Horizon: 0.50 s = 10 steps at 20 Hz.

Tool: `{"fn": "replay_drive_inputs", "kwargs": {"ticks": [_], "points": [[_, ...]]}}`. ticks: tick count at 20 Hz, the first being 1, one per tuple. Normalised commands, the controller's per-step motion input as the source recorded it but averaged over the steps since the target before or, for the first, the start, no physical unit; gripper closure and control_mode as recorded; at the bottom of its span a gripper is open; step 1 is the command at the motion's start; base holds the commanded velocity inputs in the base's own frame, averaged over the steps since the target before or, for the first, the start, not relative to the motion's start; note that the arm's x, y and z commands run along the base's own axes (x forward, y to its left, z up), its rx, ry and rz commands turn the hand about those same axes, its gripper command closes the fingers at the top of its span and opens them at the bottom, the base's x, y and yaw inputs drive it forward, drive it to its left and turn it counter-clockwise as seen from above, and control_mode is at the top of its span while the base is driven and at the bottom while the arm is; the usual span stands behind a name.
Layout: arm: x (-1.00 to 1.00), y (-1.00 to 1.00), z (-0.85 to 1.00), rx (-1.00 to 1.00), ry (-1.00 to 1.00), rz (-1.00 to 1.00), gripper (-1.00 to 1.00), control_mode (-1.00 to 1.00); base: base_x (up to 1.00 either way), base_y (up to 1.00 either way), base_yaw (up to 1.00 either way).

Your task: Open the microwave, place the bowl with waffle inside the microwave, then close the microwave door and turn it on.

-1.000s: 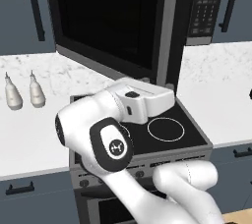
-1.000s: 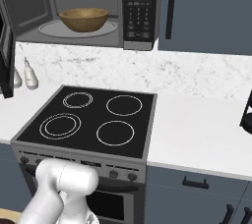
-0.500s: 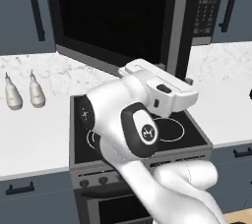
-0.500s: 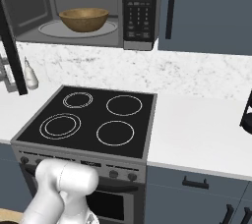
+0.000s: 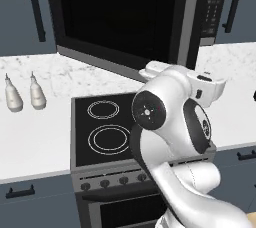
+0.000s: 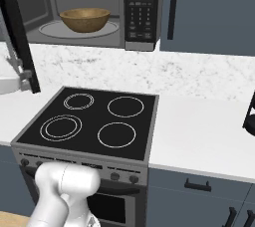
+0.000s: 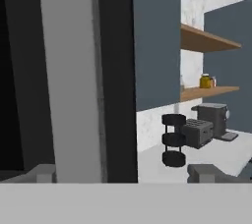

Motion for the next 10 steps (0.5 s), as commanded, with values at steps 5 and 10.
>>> {"fn": "replay_drive_inputs", "kwargs": {"ticks": [5,10], "points": [[0.31,-0.20,0.00,-0.04,0.23,0.23,-1.00,-1.00,0.00,0.00,0.00],[0.54,-0.41,0.00,0.00,0.07,0.13,-1.00,-1.00,0.00,0.00,0.00]]}}
